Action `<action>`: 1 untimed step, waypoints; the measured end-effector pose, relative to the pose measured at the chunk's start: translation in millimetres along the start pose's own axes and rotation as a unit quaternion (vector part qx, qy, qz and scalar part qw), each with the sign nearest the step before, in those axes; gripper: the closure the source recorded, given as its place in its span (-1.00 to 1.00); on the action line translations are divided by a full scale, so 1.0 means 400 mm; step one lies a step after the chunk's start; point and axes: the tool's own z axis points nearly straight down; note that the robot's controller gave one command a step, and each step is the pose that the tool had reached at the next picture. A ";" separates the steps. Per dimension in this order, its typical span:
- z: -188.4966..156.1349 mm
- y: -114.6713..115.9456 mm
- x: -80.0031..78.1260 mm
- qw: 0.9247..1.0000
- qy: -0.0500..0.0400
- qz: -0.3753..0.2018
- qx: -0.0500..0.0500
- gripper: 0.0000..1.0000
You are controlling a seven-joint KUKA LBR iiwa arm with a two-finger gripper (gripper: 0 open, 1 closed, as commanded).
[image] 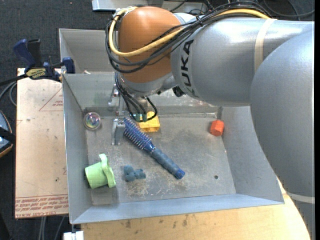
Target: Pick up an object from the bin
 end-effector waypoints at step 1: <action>0.266 -0.174 0.007 0.999 -0.001 -0.033 0.001 -1.00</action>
Offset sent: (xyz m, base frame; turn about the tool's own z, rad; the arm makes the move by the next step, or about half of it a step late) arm -0.0024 -0.0664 -0.1017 -0.0708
